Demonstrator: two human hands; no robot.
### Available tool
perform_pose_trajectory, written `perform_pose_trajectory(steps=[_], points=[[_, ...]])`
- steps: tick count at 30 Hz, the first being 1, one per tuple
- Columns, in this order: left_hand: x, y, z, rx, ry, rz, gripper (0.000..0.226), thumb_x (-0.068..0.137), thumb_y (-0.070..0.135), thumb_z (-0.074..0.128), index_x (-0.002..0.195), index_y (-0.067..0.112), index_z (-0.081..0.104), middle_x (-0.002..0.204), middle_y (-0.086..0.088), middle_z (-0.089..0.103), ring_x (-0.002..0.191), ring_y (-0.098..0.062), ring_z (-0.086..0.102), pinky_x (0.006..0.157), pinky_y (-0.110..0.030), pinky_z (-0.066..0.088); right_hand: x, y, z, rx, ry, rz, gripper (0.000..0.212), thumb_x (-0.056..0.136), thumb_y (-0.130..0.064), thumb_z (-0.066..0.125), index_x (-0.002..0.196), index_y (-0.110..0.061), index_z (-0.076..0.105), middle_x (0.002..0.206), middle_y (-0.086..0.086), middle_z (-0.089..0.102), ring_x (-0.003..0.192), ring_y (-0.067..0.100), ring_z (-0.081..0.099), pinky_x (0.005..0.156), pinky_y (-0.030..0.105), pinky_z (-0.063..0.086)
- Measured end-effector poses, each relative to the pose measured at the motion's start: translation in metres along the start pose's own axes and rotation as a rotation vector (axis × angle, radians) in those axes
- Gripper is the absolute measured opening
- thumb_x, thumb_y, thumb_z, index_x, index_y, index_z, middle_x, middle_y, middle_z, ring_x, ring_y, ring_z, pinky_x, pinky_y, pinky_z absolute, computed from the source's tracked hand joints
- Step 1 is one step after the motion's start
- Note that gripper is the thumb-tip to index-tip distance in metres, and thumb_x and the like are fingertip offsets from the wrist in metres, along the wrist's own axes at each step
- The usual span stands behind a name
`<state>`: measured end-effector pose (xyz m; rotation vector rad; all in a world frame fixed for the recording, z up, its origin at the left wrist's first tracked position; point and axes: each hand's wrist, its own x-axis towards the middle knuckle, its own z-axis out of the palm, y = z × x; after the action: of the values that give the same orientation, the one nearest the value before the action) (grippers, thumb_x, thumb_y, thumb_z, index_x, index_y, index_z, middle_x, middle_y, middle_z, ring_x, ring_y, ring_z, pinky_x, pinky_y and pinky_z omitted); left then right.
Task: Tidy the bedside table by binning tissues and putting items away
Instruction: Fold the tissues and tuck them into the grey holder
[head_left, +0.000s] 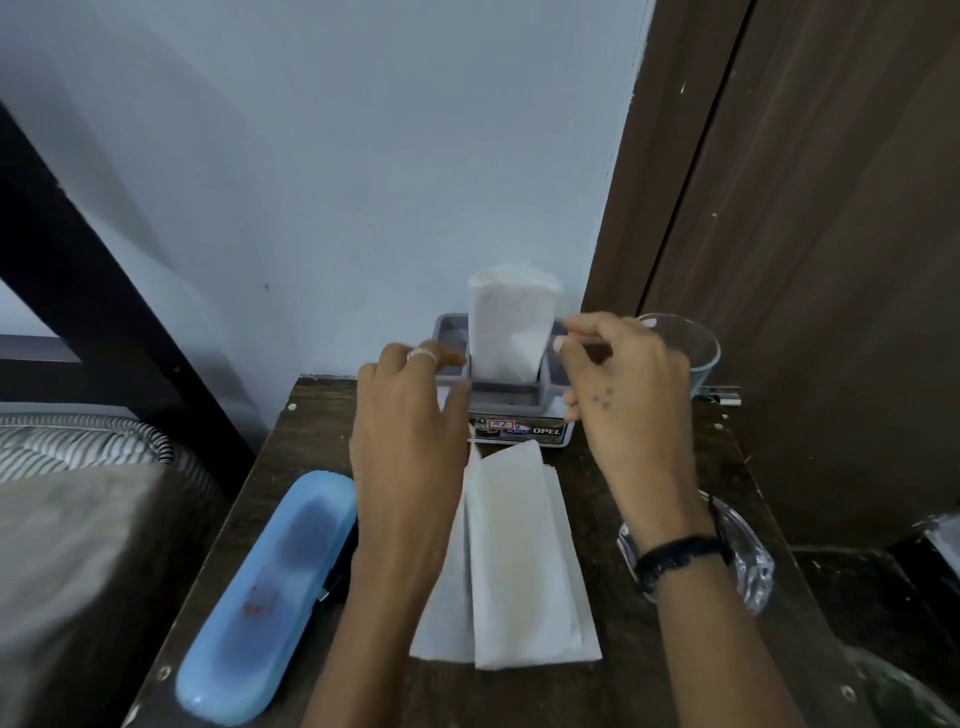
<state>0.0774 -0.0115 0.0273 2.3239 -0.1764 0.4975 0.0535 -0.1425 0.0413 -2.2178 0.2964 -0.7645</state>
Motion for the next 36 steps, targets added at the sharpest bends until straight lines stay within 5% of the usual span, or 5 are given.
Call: perform_pose_trajectory(steps=[11, 18, 24, 29, 36], points=[[-0.1, -0.034, -0.016, -0.051, -0.165, -0.322, 0.042, 0.093, 0.021, 0.047, 0.133, 0.008, 0.043, 0.132, -0.013, 0.053, 0.123, -0.029, 0.044, 0.101, -0.038, 0.035, -0.132, 0.02, 0.002, -0.203, -0.266, 0.269, 0.038, 0.095, -0.044, 0.031, 0.118, -0.023, 0.052, 0.117, -0.001, 0.055, 0.105, 0.017, 0.055, 0.086, 0.033, 0.047], [-0.114, -0.033, 0.008, 0.344, -0.245, -0.005, 0.025, 0.057, 0.001, 0.082, 0.08, 0.005, 0.073, 0.108, -0.021, 0.068, 0.103, -0.04, 0.059, 0.081, -0.044, 0.051, -0.118, 0.027, 0.007, -0.355, -0.297, 0.301, 0.058, 0.089, -0.018, 0.052, 0.142, -0.019, 0.028, 0.128, 0.003, 0.056, 0.112, 0.022, 0.057, 0.089, 0.033, 0.048], [-0.121, -0.036, 0.018, 0.521, -0.22, -0.048, 0.023, 0.057, 0.023, 0.084, 0.063, 0.007, 0.069, 0.111, -0.02, 0.064, 0.103, -0.031, 0.036, 0.081, -0.048, 0.027, -0.115, 0.032, 0.007, -0.167, -0.185, 0.328, 0.035, 0.096, -0.021, 0.045, 0.13, -0.018, 0.047, 0.114, 0.003, 0.067, 0.102, 0.021, 0.062, 0.083, 0.032, 0.047], [-0.118, -0.036, 0.018, 0.228, -0.157, -0.209, 0.02, 0.074, 0.026, 0.073, 0.09, 0.015, 0.07, 0.125, -0.011, 0.051, 0.111, -0.022, 0.026, 0.089, -0.046, 0.027, -0.115, 0.024, 0.005, 0.001, -0.249, 0.383, 0.04, 0.094, -0.043, 0.042, 0.124, -0.019, 0.054, 0.109, -0.001, 0.067, 0.088, 0.013, 0.056, 0.072, 0.024, 0.035], [-0.103, -0.031, 0.002, -0.262, -0.043, -0.257, 0.009, 0.082, 0.017, 0.064, 0.092, 0.018, 0.064, 0.102, 0.003, 0.047, 0.092, -0.01, 0.048, 0.078, -0.025, 0.043, -0.11, 0.03, 0.003, 0.505, -0.435, 0.595, 0.042, 0.083, -0.01, 0.065, 0.114, -0.032, 0.047, 0.094, -0.014, 0.065, 0.077, -0.01, 0.063, 0.062, 0.003, 0.044]])
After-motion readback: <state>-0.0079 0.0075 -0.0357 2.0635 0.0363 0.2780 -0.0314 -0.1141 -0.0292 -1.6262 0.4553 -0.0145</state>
